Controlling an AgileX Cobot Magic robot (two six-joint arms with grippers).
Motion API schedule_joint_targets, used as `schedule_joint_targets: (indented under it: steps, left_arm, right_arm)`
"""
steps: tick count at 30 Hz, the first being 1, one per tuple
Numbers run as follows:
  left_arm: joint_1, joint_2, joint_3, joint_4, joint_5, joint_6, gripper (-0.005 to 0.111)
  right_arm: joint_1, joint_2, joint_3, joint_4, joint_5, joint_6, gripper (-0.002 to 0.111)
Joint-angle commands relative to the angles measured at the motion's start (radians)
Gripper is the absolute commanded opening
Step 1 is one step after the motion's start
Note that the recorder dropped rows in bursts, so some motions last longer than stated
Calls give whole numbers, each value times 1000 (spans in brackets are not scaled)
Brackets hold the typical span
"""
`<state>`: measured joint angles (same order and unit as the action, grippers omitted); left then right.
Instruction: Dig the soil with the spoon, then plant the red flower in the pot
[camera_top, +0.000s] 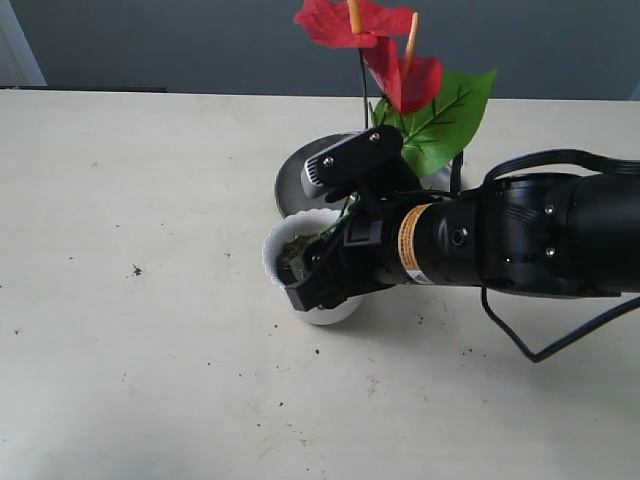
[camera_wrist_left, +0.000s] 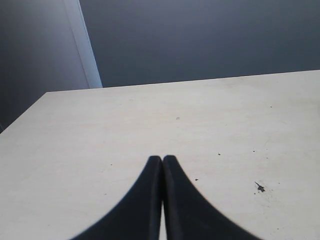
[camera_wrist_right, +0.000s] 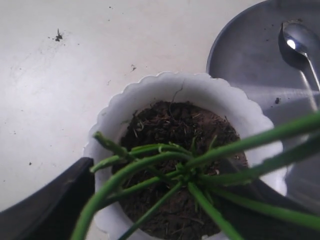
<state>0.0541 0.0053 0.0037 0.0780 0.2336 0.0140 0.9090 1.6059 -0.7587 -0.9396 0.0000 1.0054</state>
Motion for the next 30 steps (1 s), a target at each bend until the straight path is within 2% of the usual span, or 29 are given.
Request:
schedule_joint_targets:
  steps: [1, 15, 22, 30]
  left_arm:
    - [-7, -5, -4, -8, -1, -4, 0]
    - [-7, -5, -4, -8, -1, -4, 0]
    - [-7, -5, -4, -8, -1, -4, 0]
    - [-7, -5, -4, -8, -1, -4, 0]
  right_arm:
    - [1, -13, 6, -19, 26, -11, 66]
    - [1, -15, 6, 10, 31, -6, 66]
    - [1, -15, 6, 6, 101, -10, 66]
    - [1, -19, 6, 2, 63, -10, 66]
